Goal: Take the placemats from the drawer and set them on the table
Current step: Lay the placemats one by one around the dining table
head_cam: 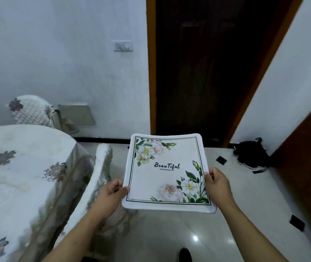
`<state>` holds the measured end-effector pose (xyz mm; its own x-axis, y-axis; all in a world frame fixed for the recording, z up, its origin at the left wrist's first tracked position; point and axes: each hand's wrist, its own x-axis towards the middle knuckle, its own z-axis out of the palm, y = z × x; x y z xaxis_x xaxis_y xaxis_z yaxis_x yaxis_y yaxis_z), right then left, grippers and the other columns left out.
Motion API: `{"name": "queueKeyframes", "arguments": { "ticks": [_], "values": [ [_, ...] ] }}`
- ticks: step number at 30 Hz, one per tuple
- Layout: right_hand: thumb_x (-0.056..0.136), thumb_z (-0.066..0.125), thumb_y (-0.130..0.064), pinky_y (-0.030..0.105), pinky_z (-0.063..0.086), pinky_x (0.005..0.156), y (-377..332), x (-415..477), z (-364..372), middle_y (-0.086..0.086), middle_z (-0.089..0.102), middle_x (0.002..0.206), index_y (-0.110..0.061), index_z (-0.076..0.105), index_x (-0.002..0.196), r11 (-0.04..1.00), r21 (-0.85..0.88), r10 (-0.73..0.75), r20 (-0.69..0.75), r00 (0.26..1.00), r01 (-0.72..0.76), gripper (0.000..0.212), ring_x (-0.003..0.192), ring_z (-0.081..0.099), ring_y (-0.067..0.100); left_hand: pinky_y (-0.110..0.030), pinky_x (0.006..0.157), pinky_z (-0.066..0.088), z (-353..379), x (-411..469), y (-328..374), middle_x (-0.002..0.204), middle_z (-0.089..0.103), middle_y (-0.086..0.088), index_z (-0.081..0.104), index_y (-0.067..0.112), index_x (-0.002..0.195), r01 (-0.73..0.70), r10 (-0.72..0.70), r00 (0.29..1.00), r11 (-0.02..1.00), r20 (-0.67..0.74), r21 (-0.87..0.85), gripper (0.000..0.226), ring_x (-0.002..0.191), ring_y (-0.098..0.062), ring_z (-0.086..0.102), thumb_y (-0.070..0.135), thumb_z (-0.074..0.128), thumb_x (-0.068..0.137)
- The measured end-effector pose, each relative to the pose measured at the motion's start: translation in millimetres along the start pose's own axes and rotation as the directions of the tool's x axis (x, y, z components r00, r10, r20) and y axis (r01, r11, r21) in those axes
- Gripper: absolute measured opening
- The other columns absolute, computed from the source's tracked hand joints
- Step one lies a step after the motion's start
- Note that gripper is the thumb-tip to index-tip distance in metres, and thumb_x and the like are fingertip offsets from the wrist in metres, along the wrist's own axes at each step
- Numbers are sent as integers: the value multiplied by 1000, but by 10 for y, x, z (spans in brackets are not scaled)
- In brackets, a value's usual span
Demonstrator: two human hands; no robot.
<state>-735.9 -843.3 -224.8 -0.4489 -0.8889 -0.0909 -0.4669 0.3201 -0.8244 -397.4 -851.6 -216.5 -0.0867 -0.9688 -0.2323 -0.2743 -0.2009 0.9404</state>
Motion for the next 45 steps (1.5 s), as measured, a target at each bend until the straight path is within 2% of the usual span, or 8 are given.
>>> {"name": "queueKeyframes", "arguments": {
  "ticks": [5,13,16,19,26,34,40,45],
  "values": [
    [99,48,-24,27,42,58,-631,1225,654,3,62,76,-12,57,85,980,-30,-187,233,954,199,20,70,59,19,-26,54,38,-208,393,115,63,55,-2,60,19,68,69,-92,958,993,-272,-96,23,57,-16,47,14,64,90],
    [98,49,-25,38,49,68,-1941,1870,2169,2,63,77,-17,55,83,865,34,-422,591,688,501,19,72,60,22,-38,71,46,-757,356,-53,78,66,-10,58,17,75,105,-282,737,946,-615,-307,18,73,-20,59,17,60,93],
    [98,49,-22,31,43,62,-2271,1782,2712,0,63,78,-15,58,86,831,97,-470,650,597,548,16,73,59,20,-28,57,49,-974,293,-216,70,65,-7,54,15,74,112,-342,641,928,-688,-356,21,59,-16,59,13,59,94],
    [99,49,-24,26,40,57,-2574,1636,3377,-1,63,78,-16,58,88,775,142,-517,702,489,616,16,71,59,16,-21,43,36,-1338,287,-460,58,46,-5,47,16,66,79,-365,527,920,-767,-384,30,48,-15,41,7,59,92],
    [99,47,-26,27,37,54,-3022,1513,4598,6,59,72,-13,54,80,717,139,-501,784,366,683,24,66,56,22,-29,58,34,-2080,450,-878,60,47,-3,47,19,65,78,-422,407,900,-810,-429,26,60,-15,42,22,64,85],
    [99,47,-20,37,38,56,-3190,1363,5819,10,53,65,-9,46,72,682,155,-468,844,264,715,29,64,53,31,-31,60,36,-2553,753,-1265,62,48,0,50,16,70,198,-523,237,851,-818,-487,24,59,-12,44,12,62,90],
    [99,47,-19,37,37,58,-3370,1162,6818,6,50,67,-10,46,73,602,235,-458,884,89,763,27,66,50,28,-28,53,32,-2776,1018,-1602,61,41,1,42,18,68,309,-609,-27,749,-793,-586,30,55,-11,38,16,62,90],
    [99,46,-18,33,34,62,-3420,1072,7502,8,52,79,-11,48,80,500,290,-439,897,-50,816,20,72,49,26,-29,53,33,-3106,1244,-1918,60,48,2,45,19,66,406,-642,-156,651,-751,-641,29,56,-14,43,19,63,89]
  ]
}}
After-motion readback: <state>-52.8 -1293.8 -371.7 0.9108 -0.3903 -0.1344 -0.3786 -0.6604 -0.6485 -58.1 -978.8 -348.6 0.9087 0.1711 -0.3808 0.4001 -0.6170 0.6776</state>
